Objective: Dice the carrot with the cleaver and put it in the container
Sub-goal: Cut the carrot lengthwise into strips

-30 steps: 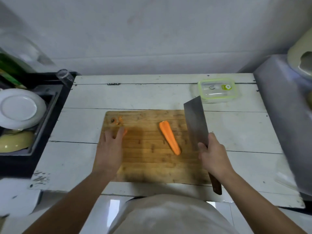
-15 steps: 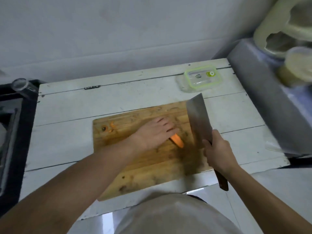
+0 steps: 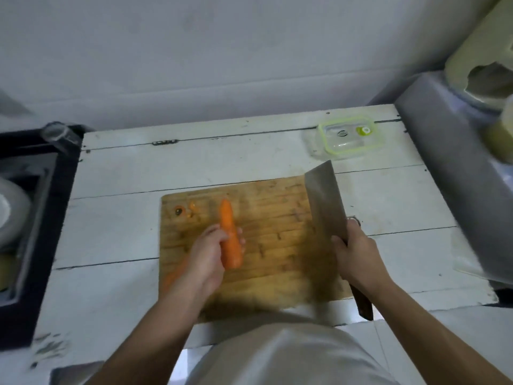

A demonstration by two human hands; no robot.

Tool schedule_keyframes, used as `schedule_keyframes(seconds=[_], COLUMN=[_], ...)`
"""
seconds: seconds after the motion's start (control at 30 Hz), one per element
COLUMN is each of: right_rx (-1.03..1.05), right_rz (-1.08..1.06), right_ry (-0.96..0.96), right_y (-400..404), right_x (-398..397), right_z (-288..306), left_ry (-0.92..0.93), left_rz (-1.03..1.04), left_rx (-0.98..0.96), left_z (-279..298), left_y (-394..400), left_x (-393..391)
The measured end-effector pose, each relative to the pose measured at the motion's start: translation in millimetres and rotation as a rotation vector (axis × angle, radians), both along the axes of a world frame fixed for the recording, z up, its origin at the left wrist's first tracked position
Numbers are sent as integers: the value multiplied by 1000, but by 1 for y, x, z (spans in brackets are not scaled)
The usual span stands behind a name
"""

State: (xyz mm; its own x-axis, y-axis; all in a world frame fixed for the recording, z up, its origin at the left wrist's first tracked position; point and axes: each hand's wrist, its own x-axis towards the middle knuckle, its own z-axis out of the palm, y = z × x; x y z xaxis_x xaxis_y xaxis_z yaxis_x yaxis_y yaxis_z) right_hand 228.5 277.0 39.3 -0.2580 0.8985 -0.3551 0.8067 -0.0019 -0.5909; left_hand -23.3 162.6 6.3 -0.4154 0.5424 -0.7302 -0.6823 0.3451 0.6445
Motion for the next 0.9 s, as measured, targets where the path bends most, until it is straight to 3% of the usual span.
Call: schedule_keyframes(seconds=[0.07,0.17,0.3,0.33,0.4,0.43,0.47,0.57,0.77,0.9], right_rx=[-10,-12,-30,-28,-27,-30,-36,-63,-55,-45], right_rz=[61,150,197,202,207,207,202,164,140,135], right_ry=[8,1,24,24,21,23,25,23,18,25], right_y=[11,27,43,46,49,49,49,48,44,43], right_x=[-3,-1,9,12,19,22,25,31,36,37], right_z=[-2,-5,-11,-13,-16,-18,-19,-21,-19,-14], left_ry=[-30,58,199,351,919,1235,1434,1538,1768,1857], left_rz=[58,49,13,-79,-443,-578,-634,-633,-1672,-1786], left_rx=[-41,-183,-202,-225,-379,-454,-458,-213,163,263], left_z=[-4,-10,-8,-7,-4,-4,-3,-9,-6,-9], left_y=[1,12,35,38,38,31,23,4,23,41], left_x=[12,34,61,66,74,75,72,54,8,2])
